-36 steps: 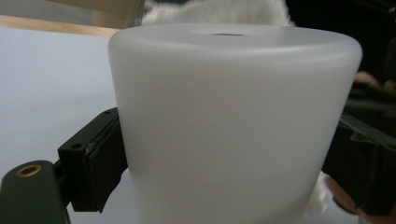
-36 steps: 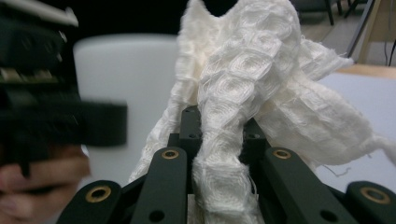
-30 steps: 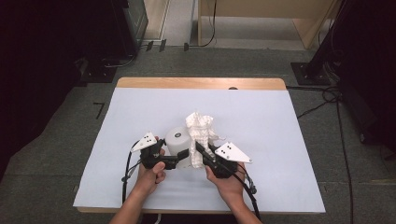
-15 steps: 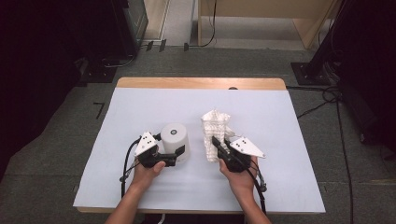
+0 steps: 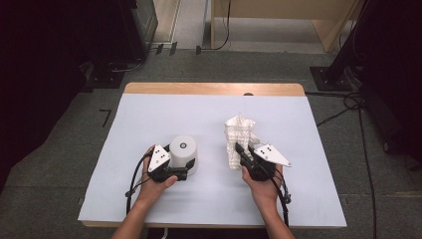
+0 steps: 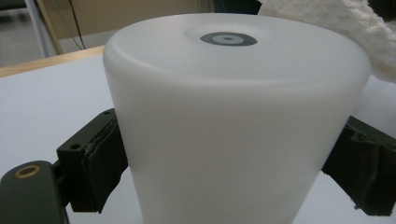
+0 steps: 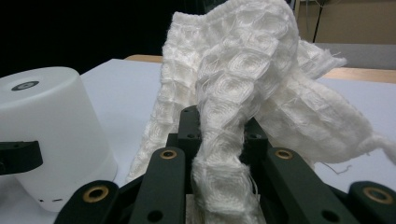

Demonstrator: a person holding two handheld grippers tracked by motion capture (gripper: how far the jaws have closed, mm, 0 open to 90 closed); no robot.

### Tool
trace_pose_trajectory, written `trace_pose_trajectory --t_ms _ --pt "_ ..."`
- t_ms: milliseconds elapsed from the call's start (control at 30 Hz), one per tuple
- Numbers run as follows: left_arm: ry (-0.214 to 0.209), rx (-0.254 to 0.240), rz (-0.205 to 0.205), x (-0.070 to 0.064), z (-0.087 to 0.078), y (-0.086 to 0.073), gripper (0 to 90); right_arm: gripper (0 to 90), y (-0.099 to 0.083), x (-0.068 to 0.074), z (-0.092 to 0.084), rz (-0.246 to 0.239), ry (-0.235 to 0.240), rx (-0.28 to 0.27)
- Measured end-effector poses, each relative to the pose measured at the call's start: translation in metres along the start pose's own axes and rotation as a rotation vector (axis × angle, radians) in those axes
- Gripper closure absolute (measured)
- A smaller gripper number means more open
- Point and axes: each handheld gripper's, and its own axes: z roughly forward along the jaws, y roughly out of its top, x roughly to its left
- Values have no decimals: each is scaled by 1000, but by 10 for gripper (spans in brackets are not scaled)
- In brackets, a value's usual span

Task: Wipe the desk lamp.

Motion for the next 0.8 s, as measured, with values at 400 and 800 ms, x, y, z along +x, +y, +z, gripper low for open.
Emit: trace_pose_trajectory --t_ms 400,800 --pt "130 0 -10 -20 -8 -2 72 756 -2 3 0 -17 10 11" --pt "344 49 -79 -45 10 0 53 748 -4 3 2 -10 0 17"
